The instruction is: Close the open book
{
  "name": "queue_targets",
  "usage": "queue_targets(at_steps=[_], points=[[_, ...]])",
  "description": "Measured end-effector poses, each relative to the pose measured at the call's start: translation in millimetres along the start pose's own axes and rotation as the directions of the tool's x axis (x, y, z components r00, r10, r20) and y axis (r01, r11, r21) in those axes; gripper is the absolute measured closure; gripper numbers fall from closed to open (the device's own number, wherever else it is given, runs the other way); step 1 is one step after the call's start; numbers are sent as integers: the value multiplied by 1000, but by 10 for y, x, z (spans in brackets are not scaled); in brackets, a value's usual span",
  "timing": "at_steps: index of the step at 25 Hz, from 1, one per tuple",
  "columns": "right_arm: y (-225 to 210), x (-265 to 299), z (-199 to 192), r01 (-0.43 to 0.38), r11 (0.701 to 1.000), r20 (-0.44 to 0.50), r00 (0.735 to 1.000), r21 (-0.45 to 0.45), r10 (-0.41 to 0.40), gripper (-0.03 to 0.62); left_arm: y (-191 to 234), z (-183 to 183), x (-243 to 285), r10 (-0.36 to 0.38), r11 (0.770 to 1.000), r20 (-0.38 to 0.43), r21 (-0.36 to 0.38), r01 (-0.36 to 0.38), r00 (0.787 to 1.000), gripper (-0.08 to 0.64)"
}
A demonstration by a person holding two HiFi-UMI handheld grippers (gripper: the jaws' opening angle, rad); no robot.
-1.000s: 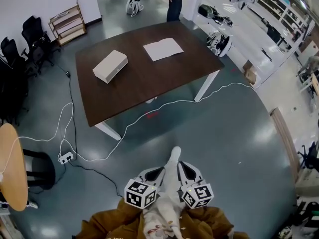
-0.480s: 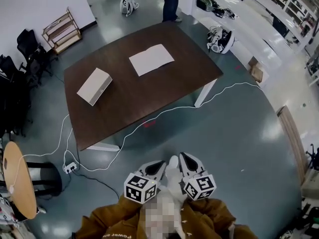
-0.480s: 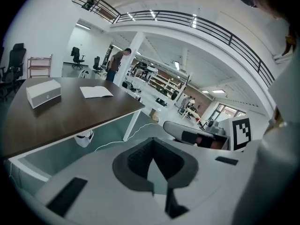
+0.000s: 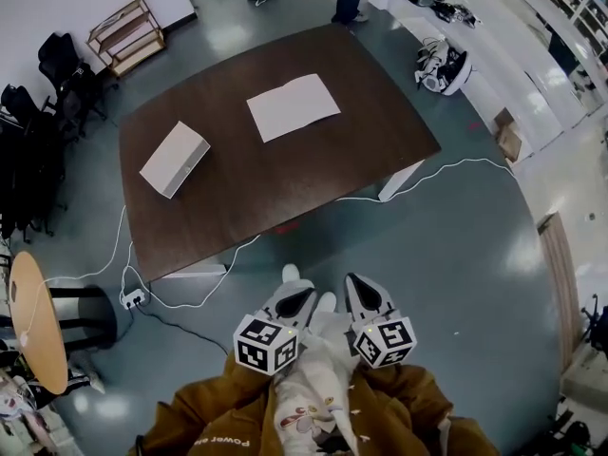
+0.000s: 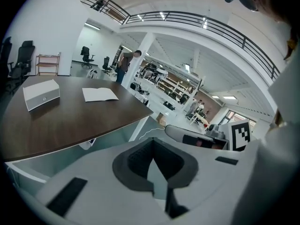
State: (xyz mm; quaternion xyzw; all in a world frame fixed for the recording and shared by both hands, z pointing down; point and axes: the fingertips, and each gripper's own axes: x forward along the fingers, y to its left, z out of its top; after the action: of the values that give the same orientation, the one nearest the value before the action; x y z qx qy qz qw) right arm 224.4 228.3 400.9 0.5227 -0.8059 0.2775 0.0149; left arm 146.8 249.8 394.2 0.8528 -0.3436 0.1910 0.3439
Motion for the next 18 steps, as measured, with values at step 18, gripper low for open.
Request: queue_targets(at_steps=[18], points=[[-644, 1928, 974, 96, 995, -27, 995, -19, -97, 586, 1422, 1622, 1119, -111, 992, 1, -52, 111, 994, 554]])
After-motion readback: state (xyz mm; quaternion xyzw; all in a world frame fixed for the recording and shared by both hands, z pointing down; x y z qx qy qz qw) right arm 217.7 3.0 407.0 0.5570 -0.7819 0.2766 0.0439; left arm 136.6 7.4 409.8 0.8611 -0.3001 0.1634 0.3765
